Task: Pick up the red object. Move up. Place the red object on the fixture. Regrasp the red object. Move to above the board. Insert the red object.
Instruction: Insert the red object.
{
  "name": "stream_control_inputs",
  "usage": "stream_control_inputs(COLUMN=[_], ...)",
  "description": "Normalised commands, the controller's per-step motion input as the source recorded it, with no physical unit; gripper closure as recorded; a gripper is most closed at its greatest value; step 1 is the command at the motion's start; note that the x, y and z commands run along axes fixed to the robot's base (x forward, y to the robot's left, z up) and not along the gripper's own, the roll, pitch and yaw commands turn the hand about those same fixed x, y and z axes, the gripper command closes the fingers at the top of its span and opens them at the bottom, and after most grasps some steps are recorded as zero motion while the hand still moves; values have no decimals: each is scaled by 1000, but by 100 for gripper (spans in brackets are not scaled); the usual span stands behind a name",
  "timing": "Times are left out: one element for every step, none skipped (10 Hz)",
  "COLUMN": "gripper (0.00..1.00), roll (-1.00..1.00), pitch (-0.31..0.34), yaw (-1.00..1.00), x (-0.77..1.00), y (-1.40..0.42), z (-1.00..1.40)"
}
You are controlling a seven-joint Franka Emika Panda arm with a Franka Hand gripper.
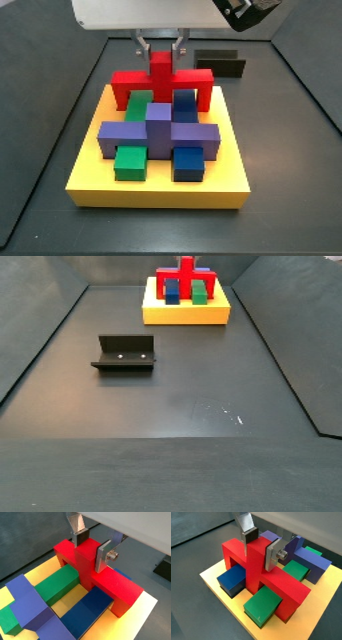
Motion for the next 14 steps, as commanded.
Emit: stream_control_inputs(gripper=[100, 100, 100, 100, 100, 100, 100, 100, 100, 100, 100, 100, 100, 100], roll=[0, 7, -9, -59, 0, 0, 26, 41, 31, 0, 0, 19, 54, 69], pitch=[-9, 0, 10, 0, 3, 0, 64, 149, 147, 139, 140, 76, 49, 21], yaw=[37, 0, 0, 26, 109, 11, 0, -17, -103, -100, -74, -23, 0, 0], x=[0, 0, 0, 0, 54, 0, 0, -83, -329, -246, -89, 80, 274, 214], y=[97, 183, 211, 200, 0, 0, -49, -109, -77, -14, 0, 0, 0, 0], z=[-226, -129, -9, -54, -51, 0, 0, 66, 89, 114, 97, -23, -237, -311])
